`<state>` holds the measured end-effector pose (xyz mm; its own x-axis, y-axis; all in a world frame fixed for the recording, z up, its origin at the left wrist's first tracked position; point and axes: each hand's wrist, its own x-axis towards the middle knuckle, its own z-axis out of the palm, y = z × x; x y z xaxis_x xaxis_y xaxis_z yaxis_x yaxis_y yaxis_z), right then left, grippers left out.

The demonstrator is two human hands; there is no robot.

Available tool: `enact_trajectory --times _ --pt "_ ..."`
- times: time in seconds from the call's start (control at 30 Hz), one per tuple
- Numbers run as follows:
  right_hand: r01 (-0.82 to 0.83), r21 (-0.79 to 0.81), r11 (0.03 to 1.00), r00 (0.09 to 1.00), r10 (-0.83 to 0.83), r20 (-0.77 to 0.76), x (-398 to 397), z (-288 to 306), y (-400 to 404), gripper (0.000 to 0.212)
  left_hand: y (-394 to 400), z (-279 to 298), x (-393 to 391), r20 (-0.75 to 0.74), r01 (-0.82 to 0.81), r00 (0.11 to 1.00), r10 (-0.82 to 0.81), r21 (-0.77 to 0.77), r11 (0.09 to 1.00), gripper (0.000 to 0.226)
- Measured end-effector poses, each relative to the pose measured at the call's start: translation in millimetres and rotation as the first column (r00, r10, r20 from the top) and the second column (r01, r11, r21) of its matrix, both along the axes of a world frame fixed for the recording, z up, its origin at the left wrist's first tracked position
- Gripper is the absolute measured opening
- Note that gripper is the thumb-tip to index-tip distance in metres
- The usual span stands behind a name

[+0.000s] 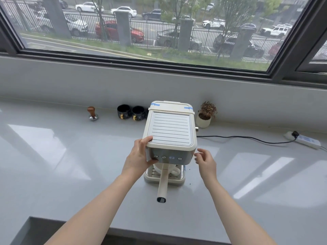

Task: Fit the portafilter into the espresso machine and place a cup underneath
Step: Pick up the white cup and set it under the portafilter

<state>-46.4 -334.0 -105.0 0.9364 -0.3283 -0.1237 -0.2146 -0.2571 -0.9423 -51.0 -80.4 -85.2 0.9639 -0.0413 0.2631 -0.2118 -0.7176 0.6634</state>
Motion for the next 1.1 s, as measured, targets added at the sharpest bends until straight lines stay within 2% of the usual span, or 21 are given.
enact_trajectory --times 0.13,0.27,0.47,0.67,0.87,1.1 --pt "-0.025 0.032 0.999 0.985 0.019 0.169 0 27 13 0.028 -2 1 -2 -0.026 -0.01 1.0 0.009 -0.033 0.999 0.087" --pt "-0.057 0.029 0.998 0.963 0.047 0.265 -8 39 27 0.032 -5 4 -5 -0.08 -0.039 0.996 0.028 -0.132 0.991 0.084" --pt "-0.118 -0.168 0.979 0.944 0.162 0.287 -17 37 39 0.06 -5 7 -4 -0.083 -0.024 0.996 0.011 -0.154 0.988 0.083" --pt "-0.077 -0.296 0.952 0.926 0.178 0.332 -21 32 50 0.081 -5 6 -3 -0.076 -0.015 0.997 0.004 -0.144 0.99 0.084" --pt "-0.053 -0.335 0.941 0.929 0.169 0.329 -21 31 52 0.088 -5 4 -3 -0.064 -0.018 0.998 0.009 -0.141 0.99 0.084" --pt "-0.02 -0.404 0.915 0.927 0.169 0.335 -24 26 54 0.082 -9 5 -4 -0.062 -0.022 0.998 0.011 -0.189 0.982 0.08"
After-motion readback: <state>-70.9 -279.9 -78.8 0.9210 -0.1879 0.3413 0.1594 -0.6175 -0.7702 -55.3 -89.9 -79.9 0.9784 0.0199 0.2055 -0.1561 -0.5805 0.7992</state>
